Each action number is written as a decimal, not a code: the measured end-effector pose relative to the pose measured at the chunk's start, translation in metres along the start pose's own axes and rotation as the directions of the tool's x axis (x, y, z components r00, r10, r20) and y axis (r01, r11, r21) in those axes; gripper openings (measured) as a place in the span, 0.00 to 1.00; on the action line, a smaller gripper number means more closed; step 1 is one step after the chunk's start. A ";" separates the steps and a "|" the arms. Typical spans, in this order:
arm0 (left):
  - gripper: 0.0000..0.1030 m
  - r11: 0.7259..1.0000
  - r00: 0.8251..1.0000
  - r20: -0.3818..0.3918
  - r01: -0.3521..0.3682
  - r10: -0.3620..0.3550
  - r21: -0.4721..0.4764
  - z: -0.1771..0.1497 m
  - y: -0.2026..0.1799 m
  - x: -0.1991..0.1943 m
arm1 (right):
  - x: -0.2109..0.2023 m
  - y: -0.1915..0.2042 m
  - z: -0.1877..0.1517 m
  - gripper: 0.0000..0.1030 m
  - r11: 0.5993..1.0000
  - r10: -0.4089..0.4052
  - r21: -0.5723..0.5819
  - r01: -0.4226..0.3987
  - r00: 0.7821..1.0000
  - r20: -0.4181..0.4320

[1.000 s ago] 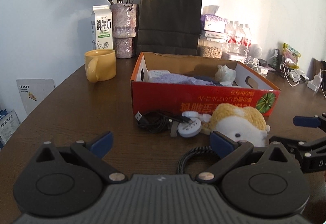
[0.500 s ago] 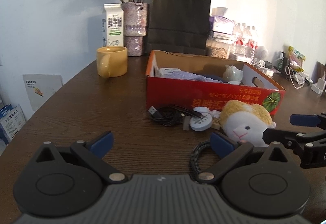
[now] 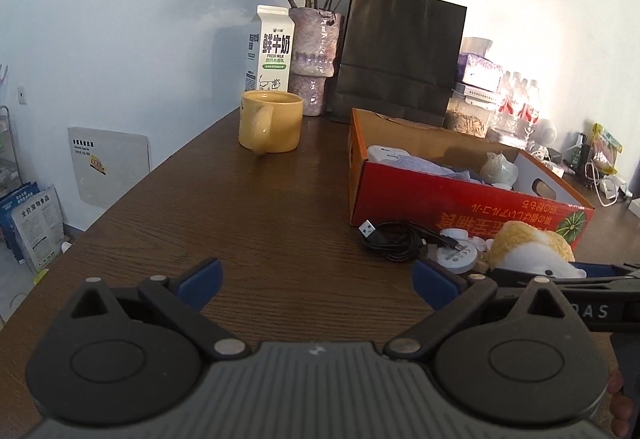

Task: Organize objects
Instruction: 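Grasp the white-and-yellow plush sheep with the right gripper and lift it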

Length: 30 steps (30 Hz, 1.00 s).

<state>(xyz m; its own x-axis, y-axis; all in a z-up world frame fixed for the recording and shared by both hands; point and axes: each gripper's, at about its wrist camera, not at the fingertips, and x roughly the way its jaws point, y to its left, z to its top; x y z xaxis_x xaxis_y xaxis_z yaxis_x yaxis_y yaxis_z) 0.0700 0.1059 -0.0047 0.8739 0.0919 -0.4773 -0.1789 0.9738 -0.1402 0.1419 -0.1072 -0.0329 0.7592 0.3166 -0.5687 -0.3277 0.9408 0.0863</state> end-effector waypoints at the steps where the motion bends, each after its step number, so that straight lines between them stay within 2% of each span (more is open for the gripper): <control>1: 1.00 1.000 1.000 0.000 0.006 -0.006 -0.004 0.000 0.002 0.000 | 0.002 0.000 0.000 1.00 1.000 -0.010 0.008 0.011 1.000 -0.004; 6: 1.00 1.000 1.000 -0.011 0.021 -0.021 -0.017 -0.001 0.009 0.005 | 0.008 0.002 0.000 0.98 0.998 -0.048 0.030 0.048 0.999 -0.007; 9: 1.00 0.999 0.999 -0.014 0.030 -0.030 -0.022 -0.003 0.012 0.006 | 0.008 0.000 0.000 0.92 0.997 -0.063 0.038 0.063 0.998 0.001; 13: 1.00 0.999 0.999 -0.025 0.030 -0.031 -0.029 -0.006 0.013 0.008 | 0.007 -0.008 -0.003 0.70 0.997 -0.058 0.057 0.058 0.998 0.003; 15: 1.00 0.999 0.999 -0.029 0.028 -0.029 -0.030 -0.006 0.013 0.008 | 0.006 -0.015 -0.005 0.61 0.997 -0.023 0.075 0.023 1.000 -0.002; 30: 1.00 0.998 0.998 -0.050 0.042 -0.040 0.043 -0.007 -0.028 0.007 | -0.019 -0.049 -0.015 0.54 0.990 0.112 0.072 -0.120 0.989 0.099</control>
<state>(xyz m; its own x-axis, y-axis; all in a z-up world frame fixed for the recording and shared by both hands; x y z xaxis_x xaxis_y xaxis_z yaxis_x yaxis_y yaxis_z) 0.0779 0.0778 -0.0102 0.8565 0.0422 -0.5144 -0.1223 0.9849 -0.1228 0.1352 -0.1616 -0.0380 0.7694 0.4306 -0.4719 -0.3748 0.9024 0.2126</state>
